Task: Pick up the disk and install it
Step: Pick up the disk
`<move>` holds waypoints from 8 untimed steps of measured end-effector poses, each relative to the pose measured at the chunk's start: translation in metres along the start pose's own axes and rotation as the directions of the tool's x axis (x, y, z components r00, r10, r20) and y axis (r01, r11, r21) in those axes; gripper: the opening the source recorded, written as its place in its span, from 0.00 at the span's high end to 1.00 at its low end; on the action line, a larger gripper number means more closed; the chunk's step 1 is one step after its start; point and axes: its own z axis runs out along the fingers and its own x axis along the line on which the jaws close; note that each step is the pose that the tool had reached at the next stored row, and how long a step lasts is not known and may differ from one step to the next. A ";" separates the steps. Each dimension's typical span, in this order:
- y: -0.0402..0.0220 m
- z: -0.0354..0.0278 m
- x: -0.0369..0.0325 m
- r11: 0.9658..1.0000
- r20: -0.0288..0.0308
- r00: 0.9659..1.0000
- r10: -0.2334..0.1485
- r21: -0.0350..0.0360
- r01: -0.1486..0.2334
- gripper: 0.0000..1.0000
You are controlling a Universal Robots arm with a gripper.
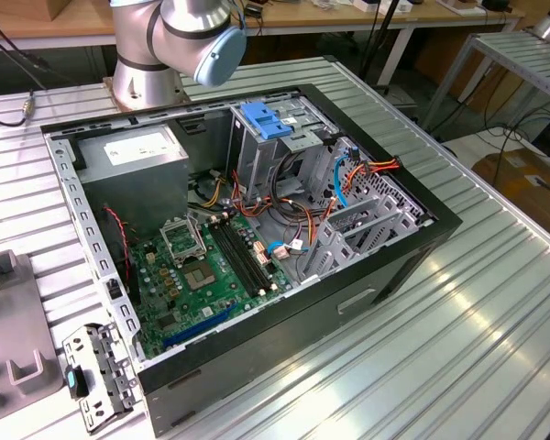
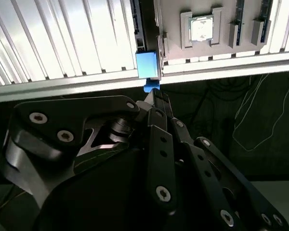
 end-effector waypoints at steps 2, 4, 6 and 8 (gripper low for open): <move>-0.0002 0.0000 -0.0002 1.000 -0.001 1.000 -0.024 -0.001 0.024 0.89; -0.0004 0.0001 -0.0003 0.999 -0.002 0.999 -0.040 -0.001 0.040 0.89; -0.0008 0.0001 -0.0006 0.998 -0.002 0.998 -0.056 -0.001 0.056 0.89; -0.0011 0.0002 -0.0009 0.997 -0.004 0.997 -0.081 -0.002 0.081 0.89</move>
